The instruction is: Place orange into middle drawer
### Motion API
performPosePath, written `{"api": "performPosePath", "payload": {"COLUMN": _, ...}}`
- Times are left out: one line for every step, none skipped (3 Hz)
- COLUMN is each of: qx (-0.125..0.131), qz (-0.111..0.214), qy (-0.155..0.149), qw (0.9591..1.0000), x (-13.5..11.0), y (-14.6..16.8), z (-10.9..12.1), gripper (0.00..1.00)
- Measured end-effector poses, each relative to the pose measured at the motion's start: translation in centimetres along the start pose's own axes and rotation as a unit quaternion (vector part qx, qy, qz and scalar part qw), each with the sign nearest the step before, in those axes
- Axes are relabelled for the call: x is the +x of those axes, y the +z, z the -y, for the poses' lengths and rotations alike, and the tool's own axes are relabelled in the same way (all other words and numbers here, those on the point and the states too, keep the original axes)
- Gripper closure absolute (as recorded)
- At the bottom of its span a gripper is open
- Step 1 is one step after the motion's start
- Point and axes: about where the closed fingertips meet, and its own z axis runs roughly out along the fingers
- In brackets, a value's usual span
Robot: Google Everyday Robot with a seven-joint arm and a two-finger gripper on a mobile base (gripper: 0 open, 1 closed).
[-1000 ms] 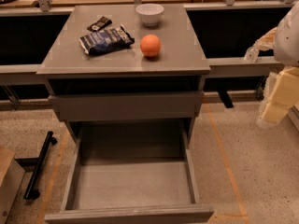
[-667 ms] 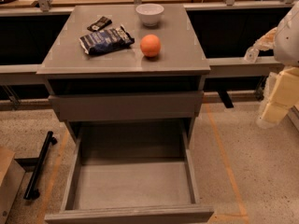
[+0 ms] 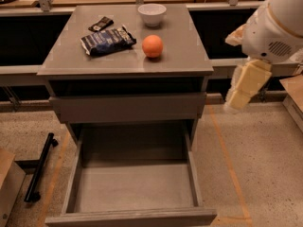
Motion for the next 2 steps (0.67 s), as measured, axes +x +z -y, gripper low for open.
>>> {"api": "performPosePath", "payload": {"qx": -0.004, "qz": 0.048, "qy": -0.014, "qw": 0.9988, "x": -4.34, "y": 2.23, "z": 2.87, "gripper": 0.00}}
{"api": "performPosePath", "payload": {"qx": -0.003, "qz": 0.051, "qy": -0.016, "qw": 0.9986, "x": -4.68, "y": 2.34, "z": 3.17, "gripper": 0.00}}
